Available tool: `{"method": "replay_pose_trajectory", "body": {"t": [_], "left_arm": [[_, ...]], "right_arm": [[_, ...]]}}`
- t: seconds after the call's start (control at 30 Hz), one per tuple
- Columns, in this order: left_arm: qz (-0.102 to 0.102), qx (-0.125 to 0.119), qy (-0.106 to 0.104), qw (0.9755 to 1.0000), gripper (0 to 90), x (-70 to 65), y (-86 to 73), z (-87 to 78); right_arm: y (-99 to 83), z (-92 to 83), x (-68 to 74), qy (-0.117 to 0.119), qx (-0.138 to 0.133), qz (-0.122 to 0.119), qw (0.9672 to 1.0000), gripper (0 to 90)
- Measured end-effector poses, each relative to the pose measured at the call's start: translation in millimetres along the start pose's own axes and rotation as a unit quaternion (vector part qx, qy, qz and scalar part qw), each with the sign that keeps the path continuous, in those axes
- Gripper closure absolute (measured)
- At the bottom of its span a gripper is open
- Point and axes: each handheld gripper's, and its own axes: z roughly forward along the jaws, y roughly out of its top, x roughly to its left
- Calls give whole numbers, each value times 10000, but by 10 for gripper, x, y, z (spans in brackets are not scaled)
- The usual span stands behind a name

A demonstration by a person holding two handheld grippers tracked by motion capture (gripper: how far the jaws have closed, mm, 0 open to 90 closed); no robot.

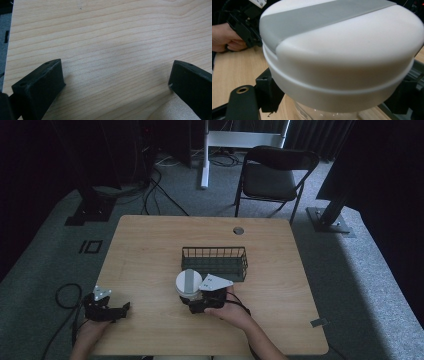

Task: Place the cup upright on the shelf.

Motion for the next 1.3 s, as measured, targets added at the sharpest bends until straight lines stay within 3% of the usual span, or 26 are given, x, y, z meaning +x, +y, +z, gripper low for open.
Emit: {"method": "replay_pose_trajectory", "body": {"t": [0.47, 0.8, 1.07, 1.17, 1.27, 1.3], "left_arm": [[-4, -8, 3, 10000, 1, -1, 0, 1], [10, 0, 4, 10000, 1, 1, 0, 0], [-1, -4, 4, 10000, 1, 0, 0, 0], [2, -2, 3, 10000, 1, 0, 0, 0], [6, 3, 2, 10000, 1, 1, 0, -1], [4, 1, 2, 10000, 1, 0, 0, 0]], "right_arm": [[249, -137, -131, -386, -198, 66, 9990, 183], [405, -228, -293, -922, -329, 276, 9948, 182], [491, -287, -449, -1437, -385, 357, 9882, 182], [518, -314, -575, -1779, -432, 445, 9821, 182], [525, -320, -615, -1932, -408, 437, 9793, 182], [532, -325, -666, -2066, -413, 483, 9764, 182]]}}
